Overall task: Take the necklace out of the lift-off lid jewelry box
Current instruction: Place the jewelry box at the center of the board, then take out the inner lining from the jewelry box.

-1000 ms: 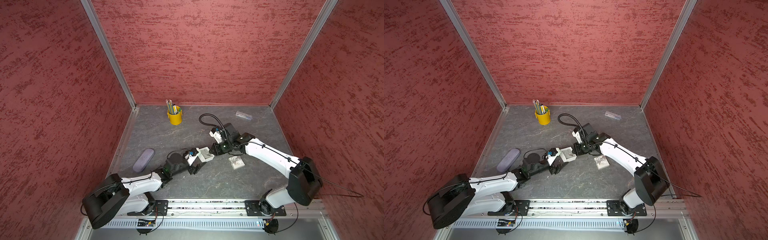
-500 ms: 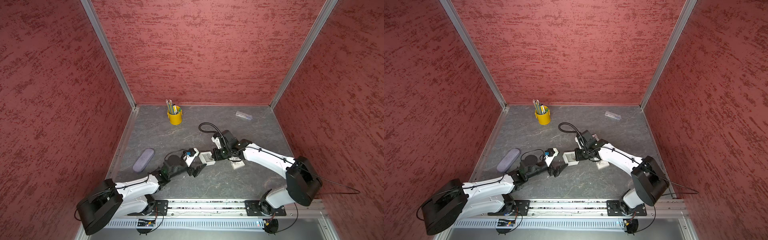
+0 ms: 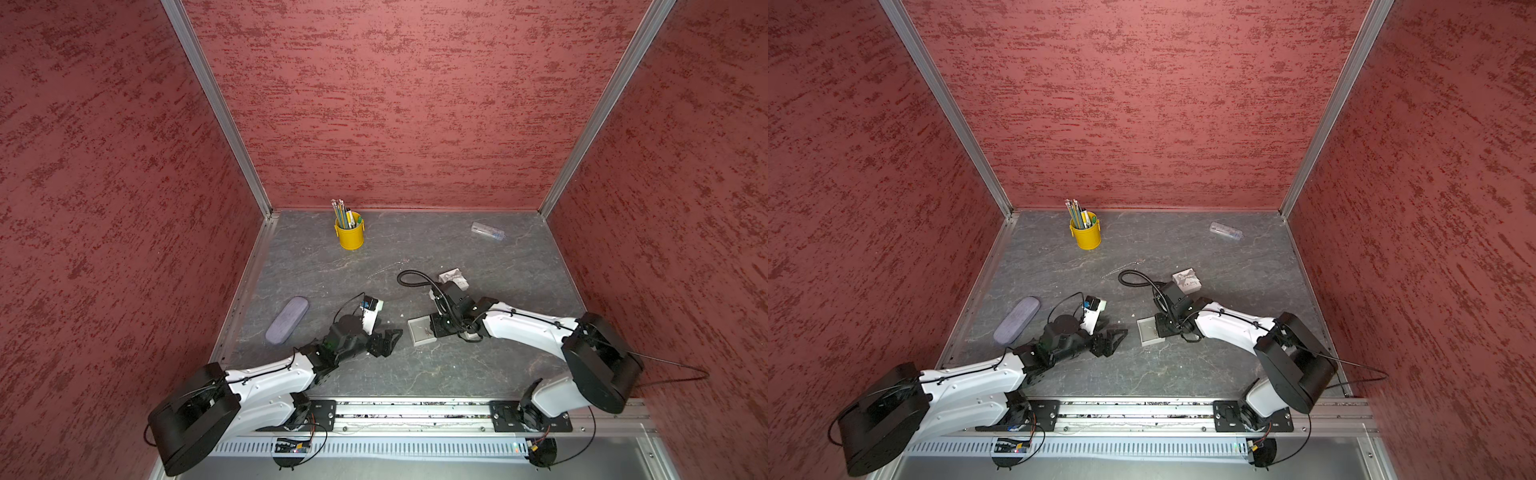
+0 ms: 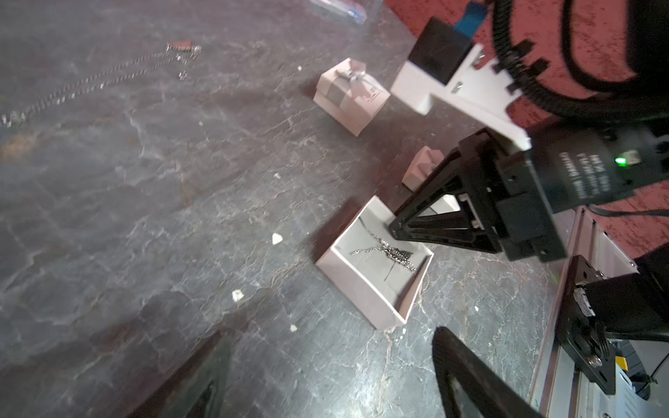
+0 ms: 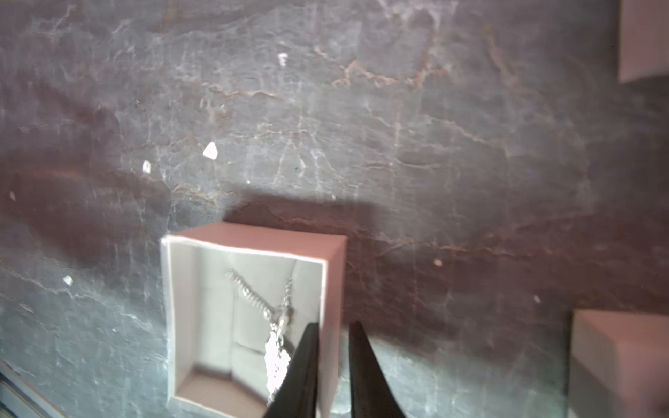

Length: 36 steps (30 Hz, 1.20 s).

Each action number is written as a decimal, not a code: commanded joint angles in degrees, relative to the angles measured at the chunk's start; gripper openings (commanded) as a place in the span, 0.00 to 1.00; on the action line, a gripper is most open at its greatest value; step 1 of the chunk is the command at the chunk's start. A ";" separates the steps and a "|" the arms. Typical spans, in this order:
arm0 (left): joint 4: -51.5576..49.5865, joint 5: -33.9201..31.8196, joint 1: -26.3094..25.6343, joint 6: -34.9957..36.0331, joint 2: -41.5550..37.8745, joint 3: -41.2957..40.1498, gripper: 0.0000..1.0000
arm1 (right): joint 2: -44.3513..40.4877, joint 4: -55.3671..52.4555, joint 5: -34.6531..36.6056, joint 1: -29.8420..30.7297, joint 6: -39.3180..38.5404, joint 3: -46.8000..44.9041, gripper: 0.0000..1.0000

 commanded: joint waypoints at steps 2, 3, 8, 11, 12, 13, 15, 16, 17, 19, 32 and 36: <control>-4.52 -0.79 0.10 -9.73 2.39 3.47 0.83 | -2.30 -1.98 2.99 0.43 0.89 2.22 0.35; -4.96 -0.79 0.11 -10.56 2.70 3.79 0.82 | -2.71 -2.93 3.07 0.49 0.82 2.84 0.37; -5.47 -1.64 0.28 -15.21 2.59 4.25 0.81 | -6.63 -6.88 3.20 0.46 1.69 5.69 0.43; -6.78 -2.52 0.70 -18.30 2.19 4.30 0.80 | -8.02 -8.36 2.91 0.71 3.18 7.18 0.47; -6.88 -2.39 0.95 -19.11 2.11 4.30 0.79 | -8.19 -8.71 2.91 0.99 3.73 7.62 0.49; -7.33 -2.34 1.12 -19.95 2.19 4.45 0.79 | -8.21 -8.99 2.87 1.38 4.38 7.93 0.50; -8.52 -1.41 1.78 -21.67 2.98 5.27 0.76 | -7.76 -8.96 2.86 2.42 5.57 8.33 0.53; -8.72 0.12 2.46 -22.10 3.80 5.84 0.74 | -7.33 -8.67 2.75 3.00 6.00 8.36 0.56; -8.73 1.34 3.05 -22.42 4.61 6.35 0.72 | -6.88 -8.31 2.62 3.40 6.32 8.36 0.56; -8.30 4.02 3.99 -23.20 6.85 7.55 0.66 | -5.53 -7.78 2.52 4.30 6.87 8.54 0.57; 1.48 8.47 2.86 -26.71 18.76 10.32 0.48 | 0.78 -8.89 5.40 5.76 4.87 8.80 0.58; 2.97 8.81 1.78 -28.28 21.74 11.66 0.44 | 3.04 -9.47 6.75 6.59 4.33 9.69 0.58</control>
